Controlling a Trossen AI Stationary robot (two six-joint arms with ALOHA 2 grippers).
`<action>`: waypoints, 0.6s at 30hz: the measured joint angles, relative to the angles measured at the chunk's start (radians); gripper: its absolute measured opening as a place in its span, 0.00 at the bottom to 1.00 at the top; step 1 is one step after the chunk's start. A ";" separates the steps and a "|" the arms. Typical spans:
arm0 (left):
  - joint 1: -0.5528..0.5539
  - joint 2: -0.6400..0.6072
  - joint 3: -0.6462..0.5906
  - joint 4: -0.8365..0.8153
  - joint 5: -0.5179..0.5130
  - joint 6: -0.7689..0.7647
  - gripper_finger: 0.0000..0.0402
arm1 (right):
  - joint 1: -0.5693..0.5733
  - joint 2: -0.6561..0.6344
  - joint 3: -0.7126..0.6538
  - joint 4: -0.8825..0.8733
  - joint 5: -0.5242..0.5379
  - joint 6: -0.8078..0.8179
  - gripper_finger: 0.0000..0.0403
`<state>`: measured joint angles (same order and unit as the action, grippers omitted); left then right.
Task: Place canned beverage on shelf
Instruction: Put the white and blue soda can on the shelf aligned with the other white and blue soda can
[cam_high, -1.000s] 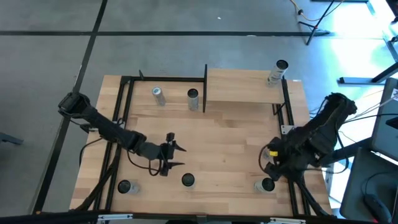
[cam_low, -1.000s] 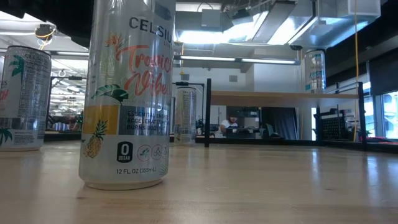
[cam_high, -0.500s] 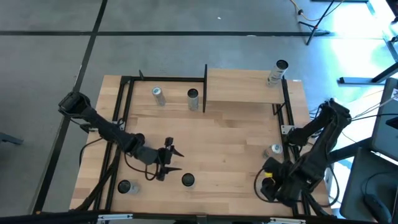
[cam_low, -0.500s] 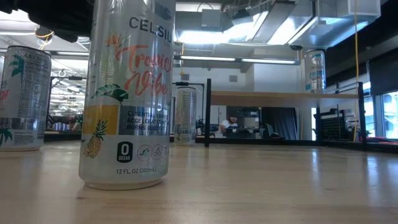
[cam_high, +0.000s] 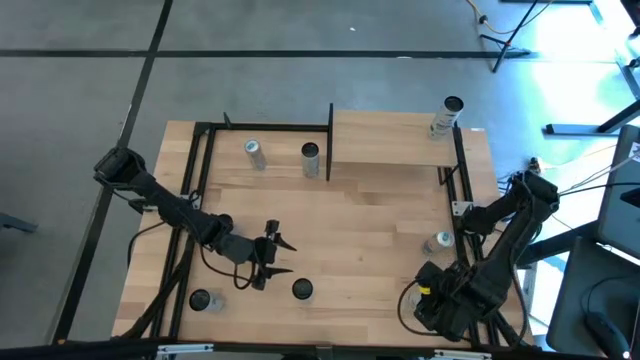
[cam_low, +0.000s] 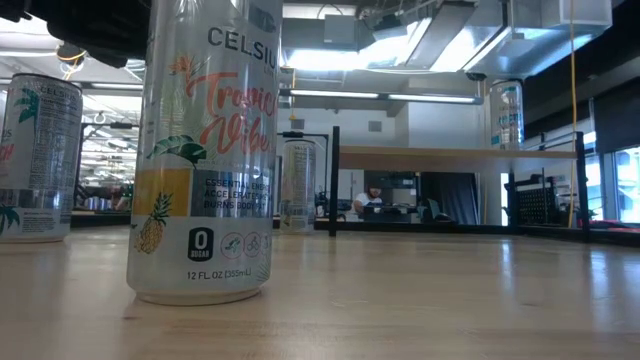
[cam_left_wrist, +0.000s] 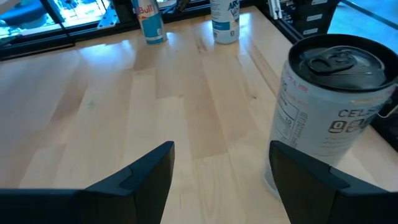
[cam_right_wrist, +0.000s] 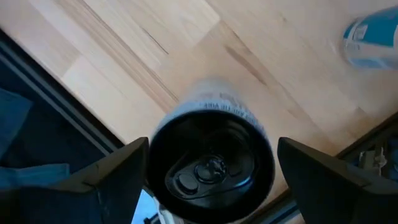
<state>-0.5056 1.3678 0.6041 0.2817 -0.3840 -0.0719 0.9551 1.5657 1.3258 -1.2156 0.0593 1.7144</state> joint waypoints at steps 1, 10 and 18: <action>0.001 0.000 0.000 0.000 0.000 0.000 0.62 | 0.000 0.006 0.000 -0.004 -0.009 -0.004 0.84; 0.001 0.000 0.000 0.000 0.000 0.000 0.62 | -0.013 0.023 0.001 -0.010 0.010 -0.036 0.63; 0.001 0.000 0.000 0.001 0.000 0.004 0.62 | -0.106 0.026 0.021 0.005 0.026 -0.270 0.55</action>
<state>-0.5041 1.3678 0.6041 0.2827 -0.3840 -0.0677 0.8489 1.5919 1.3468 -1.2108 0.0854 1.4445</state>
